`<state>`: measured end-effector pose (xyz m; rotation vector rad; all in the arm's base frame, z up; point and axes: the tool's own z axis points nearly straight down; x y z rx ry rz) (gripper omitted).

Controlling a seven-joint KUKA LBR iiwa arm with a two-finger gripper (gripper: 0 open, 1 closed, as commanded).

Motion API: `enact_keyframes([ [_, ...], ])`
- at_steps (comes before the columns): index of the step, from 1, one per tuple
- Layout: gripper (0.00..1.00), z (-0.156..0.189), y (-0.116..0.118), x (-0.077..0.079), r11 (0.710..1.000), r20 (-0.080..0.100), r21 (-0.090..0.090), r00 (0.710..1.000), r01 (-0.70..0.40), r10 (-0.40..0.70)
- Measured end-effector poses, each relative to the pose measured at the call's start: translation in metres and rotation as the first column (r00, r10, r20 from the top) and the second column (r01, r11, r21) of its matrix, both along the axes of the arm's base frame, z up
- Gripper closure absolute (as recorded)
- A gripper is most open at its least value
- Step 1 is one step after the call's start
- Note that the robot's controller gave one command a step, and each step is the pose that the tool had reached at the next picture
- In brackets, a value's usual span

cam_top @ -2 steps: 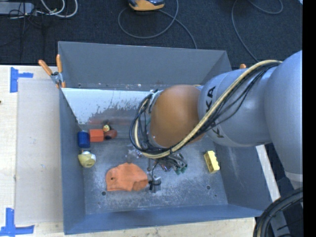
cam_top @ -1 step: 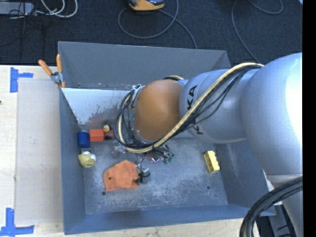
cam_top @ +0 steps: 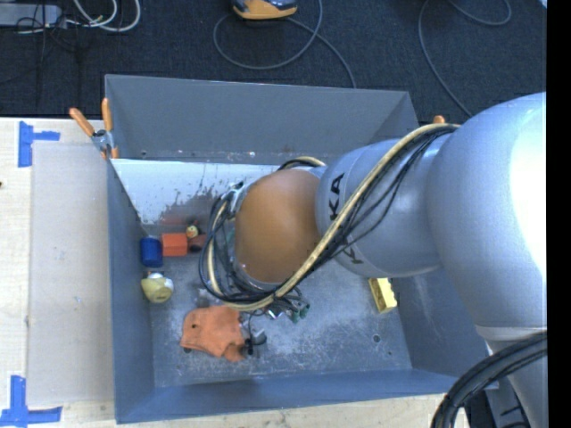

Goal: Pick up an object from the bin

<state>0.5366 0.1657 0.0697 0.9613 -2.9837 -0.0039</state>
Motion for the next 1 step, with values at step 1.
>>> enact_keyframes([
  [1, 1.00, 0.0003, 0.0327, -0.0022, 0.998, 0.005, 0.001, 0.998, 0.066, -0.066],
])
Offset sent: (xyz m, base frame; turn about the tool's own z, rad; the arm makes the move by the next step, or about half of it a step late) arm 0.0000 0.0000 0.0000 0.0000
